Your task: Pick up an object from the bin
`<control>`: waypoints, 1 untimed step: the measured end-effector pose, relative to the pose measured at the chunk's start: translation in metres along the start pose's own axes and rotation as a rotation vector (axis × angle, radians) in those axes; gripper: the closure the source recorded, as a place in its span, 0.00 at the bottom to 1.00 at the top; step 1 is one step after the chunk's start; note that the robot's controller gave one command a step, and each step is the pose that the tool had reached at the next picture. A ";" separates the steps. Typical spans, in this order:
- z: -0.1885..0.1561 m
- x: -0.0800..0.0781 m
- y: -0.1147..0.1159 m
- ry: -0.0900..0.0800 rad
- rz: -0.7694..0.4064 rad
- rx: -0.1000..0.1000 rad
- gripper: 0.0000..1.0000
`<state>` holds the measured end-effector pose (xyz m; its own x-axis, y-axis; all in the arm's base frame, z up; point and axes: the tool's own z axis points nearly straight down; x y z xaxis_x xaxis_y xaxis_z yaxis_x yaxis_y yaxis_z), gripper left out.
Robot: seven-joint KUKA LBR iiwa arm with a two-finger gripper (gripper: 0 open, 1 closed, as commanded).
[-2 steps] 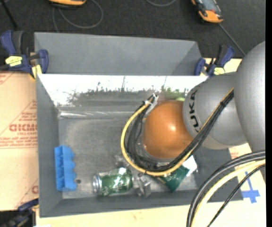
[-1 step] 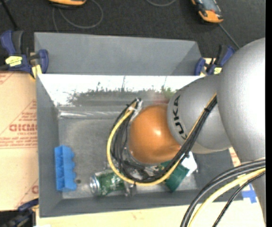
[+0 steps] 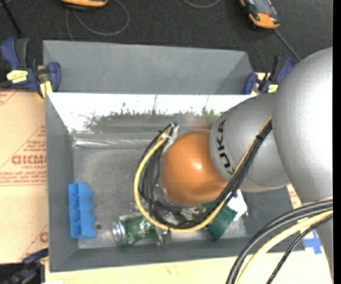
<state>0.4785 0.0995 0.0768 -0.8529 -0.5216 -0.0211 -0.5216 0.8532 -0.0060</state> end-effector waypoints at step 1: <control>-0.064 -0.001 -0.003 0.024 0.002 -0.007 1.00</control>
Offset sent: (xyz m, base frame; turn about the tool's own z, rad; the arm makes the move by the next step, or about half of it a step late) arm 0.0250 -0.0371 -0.0068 0.1164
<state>0.4792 0.0969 0.1410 -0.8542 -0.5199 0.0033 -0.5199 0.8542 0.0013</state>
